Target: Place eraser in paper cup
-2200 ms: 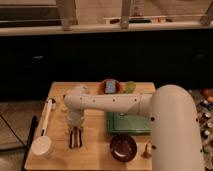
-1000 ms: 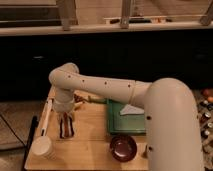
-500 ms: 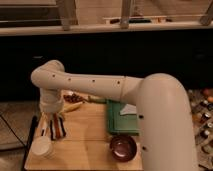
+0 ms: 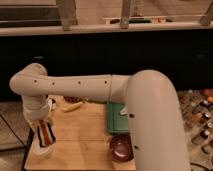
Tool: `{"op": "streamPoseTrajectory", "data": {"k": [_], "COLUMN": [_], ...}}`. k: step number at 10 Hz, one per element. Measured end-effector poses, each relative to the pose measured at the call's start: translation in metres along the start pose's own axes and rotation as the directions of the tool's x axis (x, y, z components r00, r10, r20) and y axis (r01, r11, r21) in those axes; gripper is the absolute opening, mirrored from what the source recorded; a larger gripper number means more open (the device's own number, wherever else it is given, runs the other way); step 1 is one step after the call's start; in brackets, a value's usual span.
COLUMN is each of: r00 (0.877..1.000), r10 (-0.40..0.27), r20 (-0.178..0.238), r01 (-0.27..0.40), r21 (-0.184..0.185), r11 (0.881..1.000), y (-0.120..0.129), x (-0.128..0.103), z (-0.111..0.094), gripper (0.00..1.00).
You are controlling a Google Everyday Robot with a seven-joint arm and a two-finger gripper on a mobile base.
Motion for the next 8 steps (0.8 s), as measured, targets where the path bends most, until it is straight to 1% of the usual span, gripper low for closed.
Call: {"op": "streamPoseTrajectory", "data": {"k": [3,5,8], "r00": [0.999,0.999,0.998], "r10": [-0.039,-0.041,-0.021], "r20": [0.020,0.034,0.065], "r01": [0.039,0.041,0.022], "r21": [0.009,0.002,-0.005], "r11": [0.999,0.999,1.000], "y": [-0.027,-0.035,-0.034], "x": [0.001,0.001,0.001], "z": [0.012,0.021,0.041], "gripper": [0.00,0.00,0.00]}}
